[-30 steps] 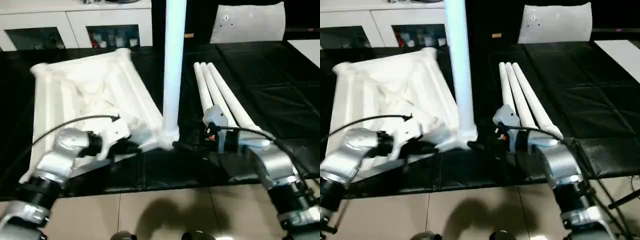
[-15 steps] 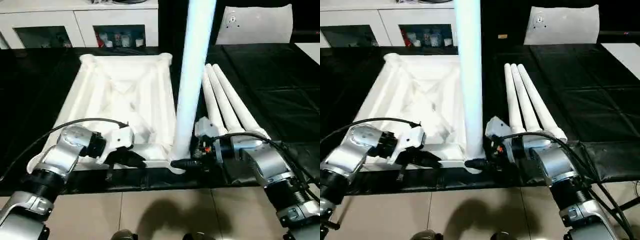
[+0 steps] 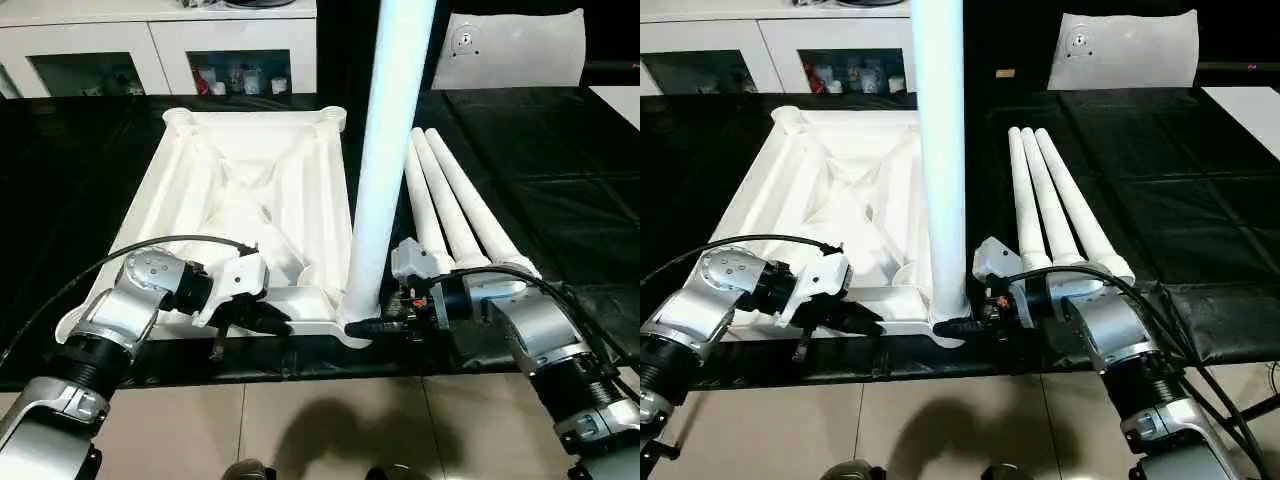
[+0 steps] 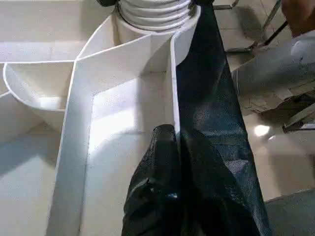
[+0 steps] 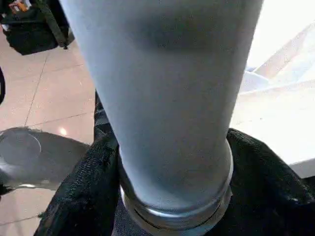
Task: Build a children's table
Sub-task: Rotate leg to tighten
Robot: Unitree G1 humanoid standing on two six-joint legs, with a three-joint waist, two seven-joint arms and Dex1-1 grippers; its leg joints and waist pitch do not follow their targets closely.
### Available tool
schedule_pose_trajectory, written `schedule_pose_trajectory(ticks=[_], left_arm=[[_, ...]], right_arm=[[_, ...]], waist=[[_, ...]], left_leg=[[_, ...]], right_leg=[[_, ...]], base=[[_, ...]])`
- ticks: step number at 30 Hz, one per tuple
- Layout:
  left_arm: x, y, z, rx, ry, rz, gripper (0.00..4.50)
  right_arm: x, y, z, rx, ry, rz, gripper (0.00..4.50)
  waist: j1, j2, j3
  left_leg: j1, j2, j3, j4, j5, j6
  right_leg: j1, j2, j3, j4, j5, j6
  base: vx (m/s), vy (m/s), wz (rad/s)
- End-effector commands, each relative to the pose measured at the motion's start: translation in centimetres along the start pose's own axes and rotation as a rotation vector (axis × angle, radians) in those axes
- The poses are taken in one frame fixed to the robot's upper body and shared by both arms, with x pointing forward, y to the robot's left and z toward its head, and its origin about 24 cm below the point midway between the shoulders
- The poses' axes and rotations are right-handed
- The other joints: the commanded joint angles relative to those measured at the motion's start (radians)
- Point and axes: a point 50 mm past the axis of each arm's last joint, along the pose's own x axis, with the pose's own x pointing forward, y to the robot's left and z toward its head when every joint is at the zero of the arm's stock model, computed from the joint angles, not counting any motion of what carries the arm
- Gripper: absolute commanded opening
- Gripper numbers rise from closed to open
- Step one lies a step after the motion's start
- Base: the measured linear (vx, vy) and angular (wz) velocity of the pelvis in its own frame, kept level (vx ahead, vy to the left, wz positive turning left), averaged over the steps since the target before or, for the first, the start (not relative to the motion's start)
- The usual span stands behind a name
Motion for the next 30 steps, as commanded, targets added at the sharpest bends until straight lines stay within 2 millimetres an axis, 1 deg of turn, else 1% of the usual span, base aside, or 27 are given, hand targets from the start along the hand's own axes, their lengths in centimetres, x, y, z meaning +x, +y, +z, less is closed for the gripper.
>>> schedule_pose_trajectory(ticks=[1, 2, 3, 4, 5, 6, 7, 8, 9, 10, 11, 12, 13, 15, 16, 17, 18, 19, 20, 21, 22, 23, 24, 26, 27, 29, 30], left_arm=[[0.3, -0.2, -0.1, 0.013, 0.025, -0.014, 0.00], [0.5, -0.2, 0.0, -0.008, 0.002, 0.062, 0.00], [0.7, -0.1, 0.0, -0.024, -0.008, 0.097, 0.00], [0.8, -0.1, 0.1, -0.034, -0.013, 0.117, 0.00], [1.2, -0.1, 0.1, -0.067, -0.020, 0.176, 0.00], [1.4, -0.1, 0.2, -0.079, -0.025, 0.201, 0.00], [1.8, 0.0, 0.4, -0.098, -0.042, 0.244, 0.00], [2.6, 0.2, 1.1, -0.158, -0.096, 0.329, 0.00], [2.7, 0.3, 1.2, -0.166, -0.103, 0.341, 0.00], [3.1, 0.4, 1.7, -0.196, -0.132, 0.390, 0.00], [3.8, 0.9, 2.6, -0.246, -0.176, 0.477, 0.00], [3.8, 0.9, 2.6, -0.246, -0.176, 0.477, 0.00], [4.3, 1.3, 3.3, -0.288, -0.213, 0.548, 0.00], [4.7, 1.7, 4.0, -0.314, -0.236, 0.608, 0.00], [4.9, 2.0, 4.7, -0.327, -0.249, 0.650, 0.00], [5.1, 2.0, 5.0, -0.330, -0.255, 0.664, 0.00], [5.2, 2.1, 5.2, -0.331, -0.258, 0.673, 0.00], [5.3, 2.2, 5.7, -0.321, -0.264, 0.685, 0.00], [5.5, 2.2, 6.2, -0.311, -0.265, 0.694, 0.00], [5.5, 2.2, 6.2, -0.308, -0.259, 0.696, 0.00], [5.4, 2.2, 6.1, -0.295, -0.244, 0.698, 0.00], [5.4, 2.2, 6.1, -0.289, -0.236, 0.697, 0.00], [5.2, 2.1, 5.6, -0.277, -0.213, 0.691, 0.00], [4.7, 2.0, 5.1, -0.266, -0.187, 0.687, 0.00], [4.5, 2.0, 4.9, -0.264, -0.178, 0.687, 0.00], [4.2, 2.0, 4.7, -0.259, -0.168, 0.689, 0.00], [4.0, 2.1, 4.5, -0.256, -0.162, 0.690, 0.00]], right_arm=[[0.5, 0.3, 0.6, 0.011, -0.058, 0.022, 2.76], [1.6, 0.3, 0.6, 0.060, -0.126, -0.051, 2.75], [2.0, 0.2, 0.5, 0.082, -0.150, -0.091, 2.74], [2.3, 0.2, 0.4, 0.094, -0.163, -0.115, 2.74], [3.4, -0.1, 0.2, 0.133, -0.195, -0.215, 2.74], [3.8, -0.1, 0.2, 0.149, -0.206, -0.240, 2.74], [4.4, -0.1, 0.2, 0.175, -0.222, -0.276, 2.74], [5.7, -0.3, 0.2, 0.229, -0.249, -0.343, 2.74], [5.8, -0.3, 0.3, 0.236, -0.252, -0.352, 2.74], [6.6, -0.4, 0.4, 0.259, -0.265, -0.384, 2.74], [7.8, -0.5, 0.8, 0.299, -0.281, -0.430, 2.74], [7.8, -0.5, 0.8, 0.299, -0.281, -0.430, 2.74], [8.7, -0.7, 1.3, 0.332, -0.290, -0.471, 2.74], [9.4, -1.0, 1.5, 0.367, -0.289, -0.527, 2.74], [9.8, -1.3, 1.7, 0.396, -0.279, -0.569, 2.74], [10.1, -1.4, 1.7, 0.402, -0.270, -0.587, 2.74], [10.2, -1.5, 1.7, 0.405, -0.262, -0.600, 2.74], [10.4, -1.6, 1.9, 0.400, -0.254, -0.612, 2.74], [10.7, -1.8, 2.3, 0.389, -0.255, -0.636, 2.74], [10.8, -1.9, 2.3, 0.388, -0.261, -0.640, 2.74], [10.7, -1.9, 2.4, 0.381, -0.264, -0.645, 3.08], [10.7, -2.0, 2.5, 0.377, -0.266, -0.647, 3.43], [10.5, -2.1, 2.5, 0.361, -0.269, -0.665, 3.46], [10.0, -2.3, 2.4, 0.348, -0.276, -0.682, 3.53], [9.8, -2.4, 2.4, 0.338, -0.276, -0.693, 3.66], [9.5, -2.5, 2.3, 0.323, -0.274, -0.693, 3.93], [9.4, -2.5, 2.2, 0.313, -0.272, -0.692, 3.93]], waist=[[-0.006, -0.005, -0.066], [-0.006, -0.006, -0.066], [-0.010, -0.004, -0.062], [-0.010, -0.004, -0.062], [-0.012, -0.006, -0.062], [-0.016, -0.006, -0.059], [-0.025, -0.003, -0.052], [-0.040, -0.004, -0.051], [-0.045, -0.004, -0.051], [-0.049, -0.007, -0.051], [-0.053, -0.005, -0.050], [-0.059, -0.006, -0.052], [-0.061, -0.015, -0.054], [-0.059, -0.009, -0.055], [-0.060, -0.009, -0.056], [-0.059, -0.008, -0.060], [-0.059, -0.008, -0.060], [-0.059, -0.008, -0.064], [-0.058, -0.008, -0.067], [-0.057, -0.008, -0.071], [-0.055, -0.008, -0.072], [-0.053, -0.006, -0.076], [-0.052, -0.004, -0.078], [-0.053, -0.003, -0.078], [-0.053, -0.004, -0.079], [-0.052, 0.000, -0.079], [-0.054, 0.000, -0.077]], left_leg=[[0.000, 0.036, -0.005, -0.063, -0.114, 0.068], [-0.001, 0.039, -0.006, -0.064, -0.113, 0.063], [-0.002, 0.040, -0.006, -0.068, -0.126, 0.053], [0.001, 0.038, -0.007, -0.068, -0.138, 0.049], [0.004, 0.038, -0.007, -0.070, -0.149, 0.037], [0.003, 0.039, -0.009, -0.072, -0.154, 0.030], [0.004, 0.037, -0.010, -0.078, -0.190, 0.019], [0.005, 0.036, -0.012, -0.079, -0.212, 0.005], [0.005, 0.038, -0.013, -0.081, -0.213, 0.000], [0.004, 0.036, -0.012, -0.080, -0.216, -0.001], [0.009, 0.031, -0.013, -0.078, -0.230, 0.006], [0.008, 0.033, -0.012, -0.077, -0.223, 0.003], [0.008, 0.030, -0.009, -0.073, -0.208, 0.015], [0.003, 0.029, -0.010, -0.074, -0.183, 0.026], [0.003, 0.029, -0.010, -0.073, -0.177, 0.026], [0.003, 0.029, -0.010, -0.072, -0.158, 0.029], [0.003, 0.029, -0.010, -0.072, -0.158, 0.029], [0.003, 0.030, -0.009, -0.070, -0.140, 0.035], [0.000, 0.030, -0.008, -0.068, -0.114, 0.041], [-0.001, 0.028, -0.007, -0.066, -0.094, 0.049], [-0.002, 0.028, -0.007, -0.065, -0.082, 0.054], [-0.004, 0.028, -0.007, -0.063, -0.053, 0.065], [-0.005, 0.028, -0.006, -0.061, -0.033, 0.075], [-0.007, 0.028, -0.008, -0.061, -0.036, 0.083], [-0.007, 0.027, -0.007, -0.060, -0.040, 0.085], [-0.005, 0.028, -0.007, -0.061, -0.058, 0.078], [-0.005, 0.029, -0.007, -0.062, -0.072, 0.072]], right_leg=[[0.064, -0.076, 0.052, -0.070, -0.186, -0.201], [0.064, -0.079, 0.053, -0.069, -0.188, -0.199], [0.060, -0.079, 0.052, -0.073, -0.214, -0.197], [0.060, -0.079, 0.050, -0.077, -0.242, -0.191], [0.060, -0.081, 0.052, -0.080, -0.277, -0.181], [0.059, -0.082, 0.054, -0.079, -0.287, -0.179], [0.056, -0.079, 0.050, -0.087, -0.352, -0.165], [0.058, -0.082, 0.053, -0.092, -0.391, -0.159], [0.058, -0.082, 0.053, -0.091, -0.394, -0.158], [0.057, -0.081, 0.052, -0.092, -0.402, -0.158], [0.055, -0.081, 0.050, -0.102, -0.443, -0.146], [0.056, -0.082, 0.053, -0.097, -0.431, -0.150], [0.054, -0.080, 0.053, -0.103, -0.430, -0.146], [0.055, -0.078, 0.053, -0.100, -0.405, -0.144], [0.054, -0.078, 0.054, -0.099, -0.389, -0.148], [0.057, -0.077, 0.052, -0.095, -0.346, -0.157], [0.057, -0.077, 0.052, -0.095, -0.346, -0.157], [0.059, -0.077, 0.053, -0.090, -0.302, -0.170], [0.062, -0.077, 0.054, -0.085, -0.249, -0.181], [0.065, -0.076, 0.054, -0.079, -0.204, -0.191], [0.066, -0.075, 0.054, -0.076, -0.179, -0.196], [0.068, -0.075, 0.055, -0.069, -0.118, -0.206], [0.069, -0.074, 0.053, -0.064, -0.069, -0.219], [0.073, -0.076, 0.052, -0.062, -0.050, -0.226], [0.073, -0.076, 0.052, -0.062, -0.052, -0.226], [0.072, -0.076, 0.052, -0.065, -0.077, -0.228], [0.072, -0.076, 0.052, -0.066, -0.094, -0.226]], base=[[0.000, 0.000, 0.00], [0.000, 0.000, 0.00], [0.000, 0.000, 0.00], [0.000, 0.000, 0.00], [0.000, 0.000, 0.00], [0.000, 0.000, 0.00], [0.000, 0.000, 0.00], [0.000, 0.000, 0.00], [0.000, 0.000, 0.00], [0.000, 0.000, 0.00], [0.000, 0.000, 0.00], [0.000, 0.000, 0.00], [0.000, 0.000, 0.00], [0.000, 0.000, 0.00], [0.000, 0.000, 0.00], [0.000, 0.000, 0.00], [0.000, 0.000, 0.00], [0.000, 0.000, 0.00], [0.000, 0.000, 0.00], [0.000, 0.000, 0.00], [0.000, 0.000, 0.00], [0.000, 0.000, 0.00], [0.000, 0.000, 0.00], [0.000, 0.000, 0.00], [0.000, 0.000, 0.00], [0.000, 0.000, 0.00], [0.000, 0.000, 0.00]])
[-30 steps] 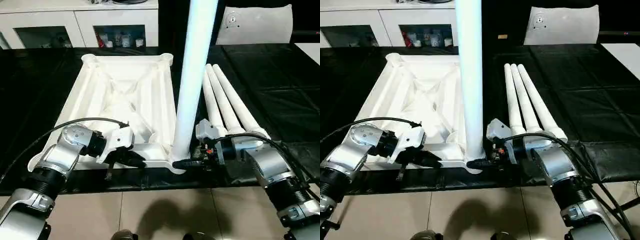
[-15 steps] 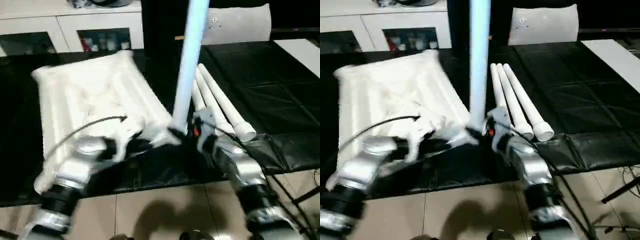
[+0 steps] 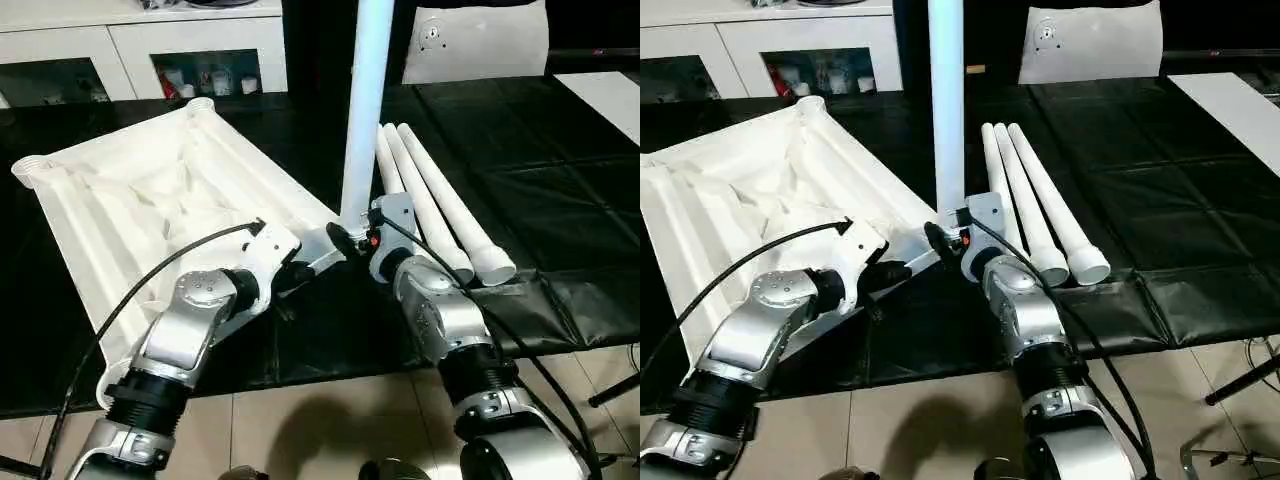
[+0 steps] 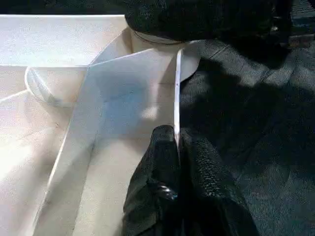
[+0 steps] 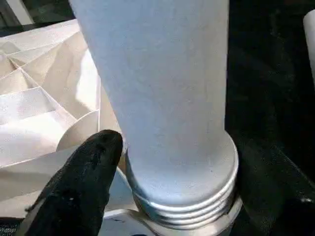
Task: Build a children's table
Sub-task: Rotate leg to tighten
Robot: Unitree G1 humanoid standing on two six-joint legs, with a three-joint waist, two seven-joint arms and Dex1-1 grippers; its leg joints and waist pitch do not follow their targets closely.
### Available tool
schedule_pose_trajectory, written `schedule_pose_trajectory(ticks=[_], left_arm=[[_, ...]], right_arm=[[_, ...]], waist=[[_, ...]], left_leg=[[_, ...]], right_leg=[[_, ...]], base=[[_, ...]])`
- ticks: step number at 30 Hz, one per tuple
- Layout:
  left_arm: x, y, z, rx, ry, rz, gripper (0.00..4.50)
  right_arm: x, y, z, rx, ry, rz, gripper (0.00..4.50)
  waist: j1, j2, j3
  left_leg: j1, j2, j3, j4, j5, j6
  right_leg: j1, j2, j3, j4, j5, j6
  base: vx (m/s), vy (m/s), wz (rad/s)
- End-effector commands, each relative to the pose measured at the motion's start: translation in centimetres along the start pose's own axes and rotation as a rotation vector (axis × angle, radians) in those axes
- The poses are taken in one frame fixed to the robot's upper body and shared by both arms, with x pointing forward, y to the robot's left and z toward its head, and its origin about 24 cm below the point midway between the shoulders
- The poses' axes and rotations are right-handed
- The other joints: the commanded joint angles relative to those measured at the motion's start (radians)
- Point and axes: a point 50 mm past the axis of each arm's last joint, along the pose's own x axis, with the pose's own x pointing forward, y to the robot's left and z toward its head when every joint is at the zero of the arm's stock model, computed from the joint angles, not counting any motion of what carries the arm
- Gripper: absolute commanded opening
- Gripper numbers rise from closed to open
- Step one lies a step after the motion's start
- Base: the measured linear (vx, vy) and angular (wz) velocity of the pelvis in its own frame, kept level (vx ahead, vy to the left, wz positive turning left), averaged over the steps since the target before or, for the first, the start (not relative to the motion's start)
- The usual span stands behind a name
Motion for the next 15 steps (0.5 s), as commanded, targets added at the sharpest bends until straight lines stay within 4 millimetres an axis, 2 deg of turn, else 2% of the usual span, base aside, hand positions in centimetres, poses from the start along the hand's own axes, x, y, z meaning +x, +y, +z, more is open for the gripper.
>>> schedule_pose_trajectory(ticks=[1, 2, 4, 5, 7, 8, 9, 10, 11, 12, 14, 15], left_arm=[[0.2, 0.2, 2.4, 0.072, -0.079, 0.011, 0.00], [-0.1, 0.9, 2.1, 0.086, -0.061, 0.025, 0.00], [-0.4, 1.6, 1.9, 0.091, -0.051, 0.048, 0.00], [-0.4, 2.1, 1.8, 0.098, -0.045, 0.072, 0.00], [-0.5, 2.6, 1.7, 0.103, -0.039, 0.094, 0.00], [-0.5, 3.7, 1.7, 0.121, -0.034, 0.153, 0.00], [-0.5, 4.0, 1.7, 0.119, -0.033, 0.168, 0.00], [-0.5, 4.1, 1.7, 0.117, -0.034, 0.172, 0.00], [-0.5, 4.7, 1.8, 0.122, -0.040, 0.196, 0.00], [-0.4, 5.1, 1.9, 0.124, -0.048, 0.216, 0.00], [-0.3, 5.7, 2.3, 0.124, -0.068, 0.250, 0.00], [-0.2, 5.7, 2.5, 0.095, -0.098, 0.240, 0.00]], right_arm=[[0.7, 3.5, -1.0, -0.001, 0.034, 0.168, 4.01], [0.2, 2.6, -0.8, -0.015, 0.004, 0.147, 4.26], [-0.4, 1.7, -0.5, -0.008, -0.044, 0.125, 4.34], [-0.8, 1.3, -0.3, -0.013, -0.064, 0.122, 4.45], [-1.2, 1.0, -0.1, -0.029, -0.081, 0.118, 4.45], [-2.1, 0.4, 0.3, -0.041, -0.106, 0.120, 4.45], [-2.5, 0.2, 0.5, -0.056, -0.115, 0.112, 4.45], [-2.7, 0.0, 0.5, -0.067, -0.120, 0.109, 4.45], [-3.4, -0.4, 0.8, -0.106, -0.131, 0.098, 4.45], [-3.8, -0.7, 1.0, -0.123, -0.142, 0.081, 4.45], [-4.5, -0.8, 1.3, -0.099, -0.151, 0.094, 4.45], [-4.8, -0.8, 1.5, -0.104, -0.163, 0.091, 4.45]], waist=[[0.006, 0.003, -0.078], [0.007, 0.009, -0.079], [0.009, 0.006, -0.081], [0.010, 0.005, -0.081], [0.009, 0.004, -0.082], [0.010, 0.005, -0.081], [0.007, 0.004, -0.085], [0.007, 0.003, -0.083], [0.010, 0.006, -0.082], [0.011, 0.004, -0.086], [0.012, 0.008, -0.085], [0.012, 0.004, -0.087]], left_leg=[[-0.004, 0.029, -0.009, -0.055, -0.079, 0.066], [-0.002, 0.030, -0.009, -0.054, -0.083, 0.060], [0.001, 0.030, -0.007, -0.053, -0.081, 0.059], [-0.003, 0.027, -0.008, -0.053, -0.077, 0.062], [-0.005, 0.027, -0.009, -0.053, -0.077, 0.062], [-0.004, 0.025, -0.010, -0.052, -0.081, 0.067], [-0.008, 0.026, -0.013, -0.052, -0.072, 0.065], [-0.012, 0.025, -0.013, -0.053, -0.069, 0.066], [-0.005, 0.023, -0.010, -0.051, -0.078, 0.066], [-0.007, 0.023, -0.010, -0.048, -0.065, 0.065], [-0.010, 0.022, -0.012, -0.048, -0.053, 0.069], [-0.011, 0.024, -0.013, -0.047, -0.053, 0.071]], right_leg=[[0.072, -0.077, 0.052, -0.066, -0.097, -0.225], [0.071, -0.078, 0.053, -0.066, -0.099, -0.224], [0.069, -0.075, 0.054, -0.065, -0.077, -0.223], [0.074, -0.073, 0.054, -0.064, -0.052, -0.220], [0.076, -0.074, 0.053, -0.061, -0.044, -0.219], [0.076, -0.071, 0.052, -0.066, -0.051, -0.211], [0.082, -0.075, 0.053, -0.058, -0.034, -0.210], [0.082, -0.073, 0.051, -0.062, -0.039, -0.204], [0.072, -0.070, 0.050, -0.071, -0.071, -0.192], [0.077, -0.072, 0.053, -0.066, -0.056, -0.195], [0.076, -0.070, 0.051, -0.064, -0.039, -0.197], [0.078, -0.071, 0.051, -0.062, -0.027, -0.196]], base=[[0.000, 0.000, 0.00], [0.000, 0.000, 0.00], [0.000, 0.000, 0.00], [0.000, 0.000, 0.00], [0.000, 0.000, 0.00], [0.000, 0.000, 0.00], [0.000, 0.000, 0.00], [0.000, 0.000, 0.00], [0.000, 0.000, 0.00], [0.000, 0.000, 0.00], [0.000, 0.000, 0.00], [0.000, 0.000, 0.00]])
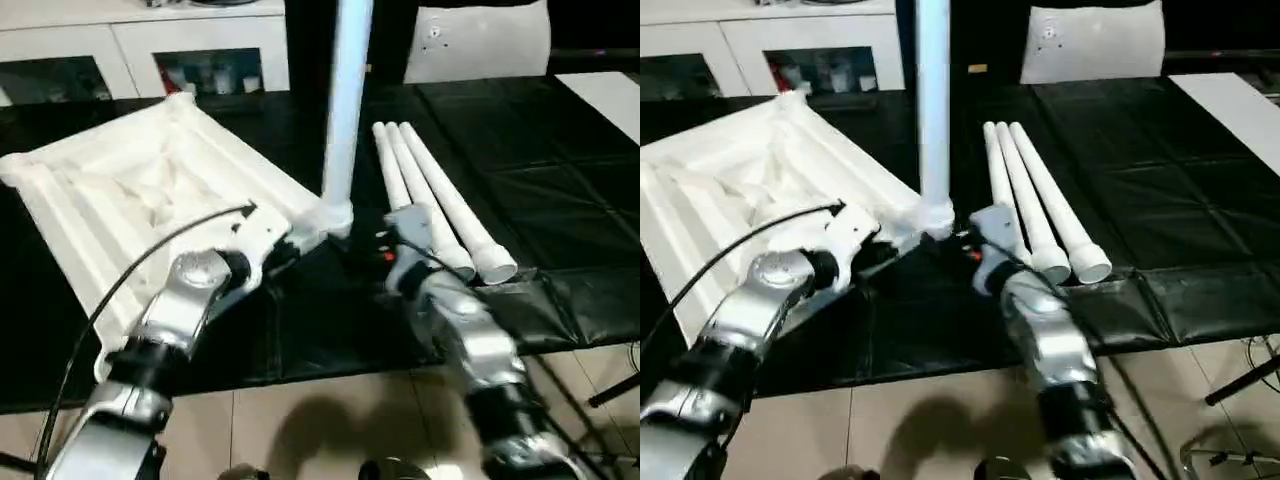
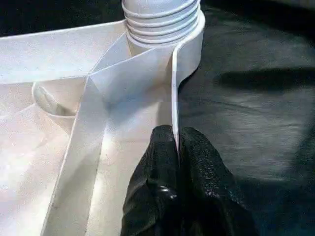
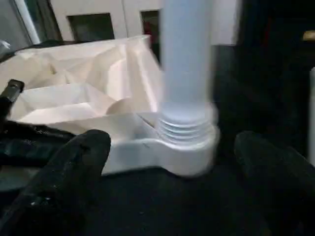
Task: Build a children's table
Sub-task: Rotate leg to tighten
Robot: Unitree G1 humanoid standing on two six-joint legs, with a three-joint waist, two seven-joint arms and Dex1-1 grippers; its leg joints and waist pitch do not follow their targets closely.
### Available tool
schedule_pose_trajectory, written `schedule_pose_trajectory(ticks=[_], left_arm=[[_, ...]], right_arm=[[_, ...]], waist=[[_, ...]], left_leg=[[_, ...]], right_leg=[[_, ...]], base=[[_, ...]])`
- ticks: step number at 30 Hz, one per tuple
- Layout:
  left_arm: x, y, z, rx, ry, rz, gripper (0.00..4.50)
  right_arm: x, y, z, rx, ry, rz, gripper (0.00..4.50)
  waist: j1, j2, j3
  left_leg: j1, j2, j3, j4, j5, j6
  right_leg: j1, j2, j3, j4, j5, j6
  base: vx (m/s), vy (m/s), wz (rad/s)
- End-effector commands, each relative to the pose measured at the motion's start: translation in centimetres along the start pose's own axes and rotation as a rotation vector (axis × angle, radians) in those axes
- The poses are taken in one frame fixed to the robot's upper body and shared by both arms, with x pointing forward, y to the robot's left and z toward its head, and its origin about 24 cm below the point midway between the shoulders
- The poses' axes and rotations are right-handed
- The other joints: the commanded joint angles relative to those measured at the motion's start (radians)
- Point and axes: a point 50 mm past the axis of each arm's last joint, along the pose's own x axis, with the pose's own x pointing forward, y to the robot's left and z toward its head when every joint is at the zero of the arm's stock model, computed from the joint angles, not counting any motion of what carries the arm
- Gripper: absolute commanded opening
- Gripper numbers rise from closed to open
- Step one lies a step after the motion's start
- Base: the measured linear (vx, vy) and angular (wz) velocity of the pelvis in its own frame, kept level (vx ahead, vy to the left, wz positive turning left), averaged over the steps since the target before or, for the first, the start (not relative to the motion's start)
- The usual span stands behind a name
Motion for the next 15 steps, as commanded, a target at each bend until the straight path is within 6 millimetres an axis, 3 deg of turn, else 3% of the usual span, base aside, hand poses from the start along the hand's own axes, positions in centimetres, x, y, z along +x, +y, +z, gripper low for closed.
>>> schedule_pose_trajectory(ticks=[1, 6, 9, 10, 11, 13, 15], left_arm=[[-0.5, 1.8, 2.3, -0.007, -0.119, 0.081, 0.27], [-0.4, 1.9, 2.6, -0.028, -0.192, 0.116, 0.63], [-0.6, 2.0, 3.0, -0.053, -0.259, 0.165, 0.88], [-1.1, 2.2, 3.0, -0.124, -0.281, 0.234, 0.88], [-1.5, 2.4, 3.1, -0.148, -0.300, 0.281, 0.88], [-2.0, 2.5, 3.1, -0.172, -0.324, 0.314, 0.88], [-3.0, 2.3, 3.4, -0.199, -0.380, 0.337, 0.88]], right_arm=[[-0.3, 0.2, 0.8, 0.001, -0.029, 0.008, 4.48], [-0.9, 0.5, 1.7, 0.052, -0.072, -0.043, 4.50], [-1.2, 0.5, 1.7, 0.063, -0.041, -0.102, 4.50], [-1.7, 0.7, 1.7, 0.080, -0.013, -0.124, 4.50], [-2.1, 0.9, 1.8, 0.081, -0.013, -0.121, 4.50], [-2.4, 1.0, 1.8, 0.076, -0.015, -0.123, 4.50], [-2.8, 1.2, 1.9, 0.067, -0.012, -0.125, 4.50]], waist=[[0.009, 0.004, -0.087], [0.013, 0.008, -0.087], [0.016, 0.002, -0.081], [0.015, -0.008, -0.081], [0.018, -0.006, -0.081], [0.018, -0.009, -0.081], [0.020, -0.009, -0.078]], left_leg=[[-0.002, 0.023, -0.011, -0.054, -0.048, 0.074], [0.004, 0.027, -0.010, -0.052, -0.058, 0.084], [0.005, 0.029, -0.010, -0.058, -0.094, 0.057], [0.006, 0.031, -0.009, -0.059, -0.089, 0.052], [0.004, 0.034, -0.010, -0.058, -0.076, 0.052], [0.005, 0.029, -0.007, -0.057, -0.093, 0.059], [0.000, 0.031, -0.009, -0.058, -0.101, 0.049]], right_leg=[[0.084, -0.071, 0.051, -0.059, -0.026, -0.198], [0.078, -0.073, 0.051, -0.061, -0.018, -0.228], [0.078, -0.075, 0.051, -0.066, -0.114, -0.203], [0.078, -0.073, 0.052, -0.067, -0.117, -0.201], [0.079, -0.075, 0.053, -0.061, -0.100, -0.203], [0.073, -0.073, 0.052, -0.070, -0.140, -0.184], [0.076, -0.079, 0.052, -0.074, -0.195, -0.163]], base=[[0.000, 0.000, 0.00], [0.000, 0.000, 0.00], [0.000, 0.000, 0.00], [0.000, 0.000, 0.00], [0.000, 0.000, 0.00], [0.000, 0.000, 0.00], [0.000, 0.000, 0.00]])
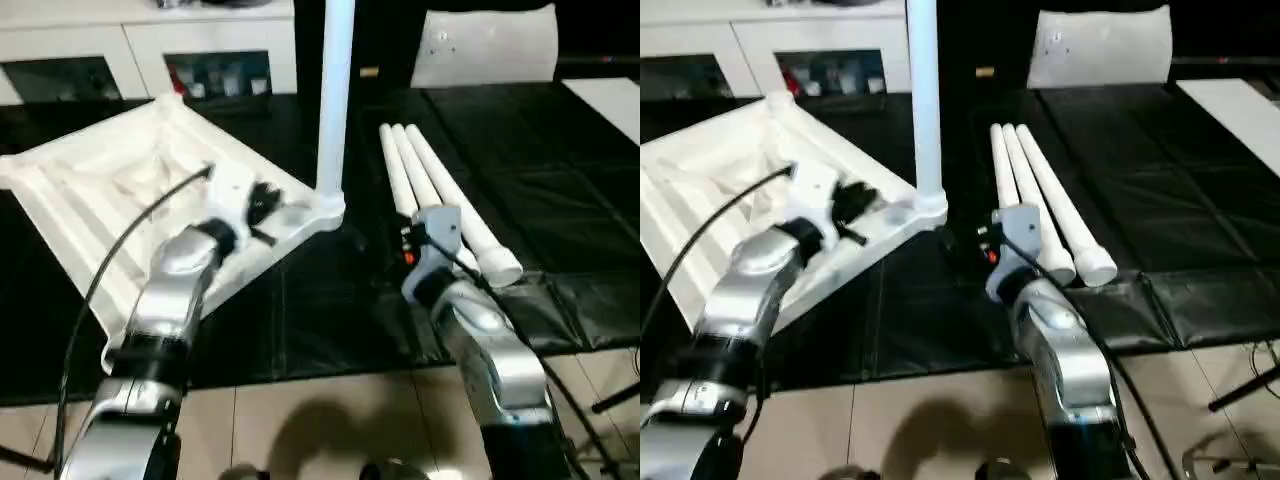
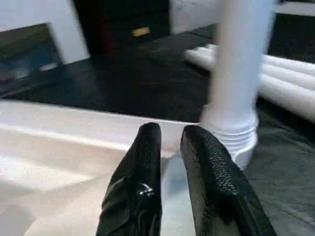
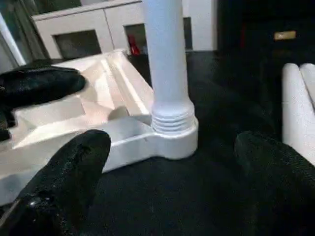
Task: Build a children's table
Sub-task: Rotate leg to tighten
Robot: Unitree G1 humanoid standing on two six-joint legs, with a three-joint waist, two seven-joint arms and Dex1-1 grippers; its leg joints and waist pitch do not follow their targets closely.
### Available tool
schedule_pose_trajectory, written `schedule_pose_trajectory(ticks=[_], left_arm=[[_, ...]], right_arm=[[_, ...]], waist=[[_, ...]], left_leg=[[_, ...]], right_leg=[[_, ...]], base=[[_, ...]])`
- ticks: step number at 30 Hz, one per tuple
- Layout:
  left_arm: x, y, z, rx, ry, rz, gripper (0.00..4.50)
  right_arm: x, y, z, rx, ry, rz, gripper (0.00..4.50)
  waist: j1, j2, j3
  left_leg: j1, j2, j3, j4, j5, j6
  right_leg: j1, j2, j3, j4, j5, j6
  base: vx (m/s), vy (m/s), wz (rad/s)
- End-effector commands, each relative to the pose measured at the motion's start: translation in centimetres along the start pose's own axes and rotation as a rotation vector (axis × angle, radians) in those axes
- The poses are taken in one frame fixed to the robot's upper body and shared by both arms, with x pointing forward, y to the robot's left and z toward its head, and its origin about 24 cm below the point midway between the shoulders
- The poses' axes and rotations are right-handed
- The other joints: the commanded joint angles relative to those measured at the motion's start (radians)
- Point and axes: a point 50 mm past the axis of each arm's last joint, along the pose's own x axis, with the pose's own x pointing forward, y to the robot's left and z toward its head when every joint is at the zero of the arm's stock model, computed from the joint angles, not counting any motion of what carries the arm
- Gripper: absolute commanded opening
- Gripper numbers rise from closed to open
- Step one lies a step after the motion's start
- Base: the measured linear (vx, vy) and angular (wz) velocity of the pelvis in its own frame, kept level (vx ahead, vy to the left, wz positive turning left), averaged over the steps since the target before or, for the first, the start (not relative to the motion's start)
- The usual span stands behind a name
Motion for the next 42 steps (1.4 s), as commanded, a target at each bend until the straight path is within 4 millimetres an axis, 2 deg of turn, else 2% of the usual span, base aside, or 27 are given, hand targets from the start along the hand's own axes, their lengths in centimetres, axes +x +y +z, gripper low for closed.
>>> schedule_pose_trajectory(ticks=[1, 7, 8, 12, 13, 14, 15, 16, 17, 18, 19, 20, 21, 22, 23, 24, 25, 27, 28, 29, 30, 31, 32, 34, 36, 39, 42], left_arm=[[-1.1, 0.1, 1.3, -0.035, -0.062, 0.036, 0.88], [-6.3, -1.9, 1.6, -0.102, -0.131, 0.133, 0.88], [-6.7, -2.2, 1.4, -0.111, -0.123, 0.145, 0.88], [-8.2, -3.5, 0.0, -0.074, -0.060, 0.155, 0.88], [-8.4, -3.6, -0.1, -0.078, -0.054, 0.156, 0.88], [-8.5, -3.7, -0.1, -0.083, -0.051, 0.156, 0.88], [-8.6, -3.8, -0.1, -0.082, -0.044, 0.159, 0.88], [-8.6, -3.9, -0.1, -0.082, -0.042, 0.160, 0.88], [-8.9, -4.1, -0.1, -0.089, -0.027, 0.166, 0.88], [-8.9, -4.2, -0.1, -0.089, -0.026, 0.166, 0.88], [-8.9, -4.3, 0.0, -0.086, -0.021, 0.167, 0.88], [-9.0, -4.5, 0.0, -0.075, -0.013, 0.166, 0.88], [-9.0, -4.6, 0.0, -0.065, -0.015, 0.163, 0.88], [-9.0, -4.6, 0.0, -0.059, -0.015, 0.162, 0.88], [-9.0, -4.7, 0.0, -0.047, -0.004, 0.163, 0.88], [-9.1, -4.7, -0.1, -0.041, 0.003, 0.164, 0.88], [-9.1, -4.8, -0.1, -0.050, -0.001, 0.166, 0.88], [-9.2, -4.7, 0.0, -0.033, 0.003, 0.164, 0.88], [-9.2, -4.7, 0.0, -0.033, 0.003, 0.164, 0.88], [-9.2, -4.7, 0.1, -0.041, 0.004, 0.137, 1.17], [-9.2, -4.6, 0.2, -0.037, 0.003, 0.137, 1.17], [-9.3, -4.3, 0.2, -0.038, 0.009, 0.129, 1.17], [-9.3, -4.0, 0.2, -0.043, 0.023, 0.123, 1.17], [-9.4, -3.2, 0.1, 0.009, 0.061, 0.150, 1.17], [-9.6, -1.9, 0.0, 0.046, 0.105, 0.180, 1.17], [-9.8, -0.7, 0.1, 0.093, 0.154, 0.218, 1.17], [-10.0, 0.6, 0.0, 0.123, 0.210, 0.266, 1.17]], right_arm=[[-0.6, 0.3, 0.4, -0.016, -0.003, -0.004, 4.50], [-3.2, 0.5, 0.1, 0.006, 0.004, -0.051, 4.50], [-3.4, 0.4, 0.1, 0.008, 0.001, -0.059, 4.50], [-3.9, 0.1, -0.3, 0.040, 0.011, -0.071, 4.50], [-3.9, 0.1, -0.5, 0.030, 0.020, -0.069, 4.50], [-3.9, 0.0, -0.6, 0.024, 0.027, -0.067, 4.50], [-3.8, 0.0, -0.7, 0.013, 0.035, -0.062, 4.50], [-3.8, 0.0, -0.7, 0.009, 0.038, -0.060, 4.50], [-3.8, -0.2, -0.9, -0.006, 0.056, -0.061, 4.50], [-3.8, -0.2, -0.9, -0.006, 0.056, -0.061, 4.50], [-3.8, -0.3, -0.9, -0.011, 0.060, -0.060, 4.50], [-3.8, -0.4, -0.8, 0.002, 0.056, -0.061, 4.50], [-3.8, -0.3, -0.8, 0.001, 0.058, -0.054, 4.50], [-3.9, -0.3, -0.9, 0.000, 0.060, -0.049, 4.50], [-4.0, -0.1, -0.9, -0.014, 0.063, -0.025, 4.50], [-4.1, 0.0, -1.0, -0.024, 0.066, -0.009, 4.50], [-4.3, 0.0, -1.0, -0.031, 0.068, 0.000, 4.50], [-4.5, 0.0, -1.0, -0.026, 0.063, 0.013, 4.50], [-4.5, 0.0, -1.0, -0.026, 0.063, 0.013, 4.50], [-4.6, 0.0, -0.8, -0.031, 0.057, 0.023, 4.50], [-4.6, 0.0, -0.8, -0.026, 0.056, 0.028, 4.50], [-4.7, 0.2, -0.7, -0.021, 0.051, 0.049, 4.50], [-4.7, 0.3, -0.6, -0.030, 0.048, 0.065, 4.50], [-4.8, 0.3, -0.8, -0.030, 0.053, 0.064, 4.50], [-5.0, 0.4, -1.0, -0.037, 0.073, 0.079, 4.50], [-5.2, 0.4, -1.2, -0.051, 0.096, 0.093, 4.50], [-5.3, 0.4, -1.6, -0.063, 0.128, 0.098, 4.50]], waist=[[0.005, -0.007, -0.075], [0.000, -0.013, -0.059], [0.003, -0.032, -0.048], [-0.025, -0.003, -0.018], [-0.031, 0.001, -0.021], [-0.034, 0.014, -0.019], [-0.017, 0.024, -0.026], [-0.022, 0.013, -0.027], [-0.029, -0.021, -0.017], [-0.008, -0.047, 0.001], [-0.009, -0.056, 0.002], [-0.003, -0.028, -0.002], [-0.003, -0.015, -0.009], [-0.014, -0.007, -0.012], [-0.045, 0.015, -0.042], [-0.056, 0.012, -0.061], [-0.071, 0.010, -0.066], [-0.082, -0.024, -0.082], [-0.082, -0.055, -0.090], [-0.064, -0.108, -0.105], [-0.044, -0.104, -0.093], [-0.039, -0.101, -0.100], [-0.034, -0.088, -0.107], [-0.029, -0.041, -0.102], [-0.047, -0.021, -0.087], [-0.039, -0.018, -0.062], [-0.042, -0.017, -0.051]], left_leg=[[0.000, 0.030, -0.006, -0.062, -0.107, 0.052], [0.025, 0.040, -0.007, -0.076, -0.311, 0.026], [-0.013, 0.018, -0.026, -0.088, -0.364, 0.052], [0.019, -0.009, -0.045, -0.028, -0.529, 0.066], [0.015, -0.007, -0.049, -0.035, -0.556, 0.059], [-0.038, 0.009, -0.067, -0.083, -0.646, 0.047], [-0.048, 0.008, -0.077, -0.148, -0.769, 0.041], [-0.018, 0.011, -0.094, -0.142, -0.771, 0.054], [0.030, -0.015, -0.088, -0.078, -0.690, 0.048], [0.078, -0.033, -0.042, 0.064, -0.455, 0.083], [0.050, -0.017, -0.044, 0.101, -0.333, 0.108], [0.089, 0.016, -0.037, 0.029, -0.322, 0.057], [0.085, 0.029, -0.046, -0.029, -0.372, 0.031], [0.116, 0.054, -0.066, -0.068, -0.485, 0.018], [0.183, 0.116, -0.151, -0.126, -0.616, 0.014], [0.225, 0.140, -0.191, -0.120, -0.493, 0.154], [0.226, 0.136, -0.194, -0.105, -0.368, 0.239], [0.179, 0.079, -0.120, -0.033, 0.248, 0.450], [0.143, 0.018, -0.075, 0.015, 0.333, 0.414], [0.043, -0.086, -0.037, 0.032, 0.199, 0.306], [-0.002, -0.065, -0.075, 0.070, 0.096, 0.226], [-0.015, -0.055, -0.087, 0.058, 0.125, 0.188], [-0.023, -0.058, -0.085, 0.028, 0.207, 0.124], [0.032, -0.052, -0.064, 0.012, 0.323, 0.093], [0.040, -0.027, -0.070, -0.004, 0.348, 0.086], [0.047, 0.000, -0.066, -0.033, -0.064, 0.064], [0.047, 0.003, -0.058, -0.047, -0.250, 0.032]], right_leg=[[0.067, -0.075, 0.052, -0.079, -0.218, -0.158], [0.062, -0.068, 0.047, -0.095, -0.476, -0.105], [0.092, -0.084, 0.023, -0.103, -0.607, -0.057], [0.115, -0.128, -0.107, -0.193, -1.010, 0.066], [0.132, -0.121, -0.121, -0.184, -0.975, 0.063], [0.193, -0.094, -0.124, -0.117, -0.858, 0.055], [0.226, -0.029, -0.086, 0.012, -0.606, 0.018], [0.198, -0.026, -0.062, 0.012, -0.525, -0.003], [0.146, -0.089, -0.043, -0.112, -0.699, -0.052], [0.116, -0.190, -0.027, -0.222, -1.032, -0.070], [0.149, -0.226, -0.019, -0.231, -1.100, -0.074], [0.160, -0.145, -0.019, -0.190, -0.940, -0.107], [0.168, -0.085, -0.035, -0.147, -0.798, -0.117], [0.141, -0.044, -0.044, -0.101, -0.666, -0.116], [0.096, -0.013, -0.029, 0.026, -0.361, -0.096], [0.037, -0.021, -0.010, 0.085, -0.206, -0.004], [0.009, -0.028, -0.007, 0.101, -0.161, 0.036], [-0.064, -0.065, 0.030, 0.076, 0.079, 0.063], [-0.043, -0.086, 0.060, 0.004, 0.225, 0.031], [0.076, -0.094, 0.119, -0.029, 0.368, 0.045], [0.114, -0.178, 0.197, -0.037, 0.528, -0.128], [0.142, -0.173, 0.183, -0.013, 0.691, -0.179], [0.150, -0.111, 0.139, 0.022, 0.957, -0.215], [0.107, -0.035, 0.104, 0.019, 0.877, -0.258], [0.081, -0.022, 0.082, 0.004, 0.496, -0.267], [0.075, -0.050, 0.086, -0.041, -0.052, -0.244], [0.067, -0.055, 0.091, -0.064, -0.293, -0.193]], base=[[0.000, 0.000, 0.00], [0.000, 0.000, 0.00], [0.000, 0.000, 0.00], [0.006, 0.000, 0.39], [0.036, 0.028, 0.52], [0.060, 0.028, 0.51], [0.055, 0.001, 0.60], [0.055, 0.001, 0.60], [0.092, -0.056, 0.80], [0.087, -0.031, 0.76], [0.087, -0.031, 0.76], [0.086, 0.064, 0.55], [0.150, 0.082, 0.30], [0.150, 0.082, 0.30], [0.165, 0.062, 0.12], [0.198, 0.043, 0.04], [0.198, 0.043, 0.04], [0.204, -0.002, 0.03], [0.194, -0.019, 0.04], [0.070, -0.039, 0.17], [0.065, -0.040, 0.16], [0.065, -0.040, 0.16], [0.128, -0.042, -0.01], [0.062, -0.029, 0.14], [0.009, -0.010, 0.14], [-0.048, -0.007, 0.05], [-0.081, -0.017, 0.12]])
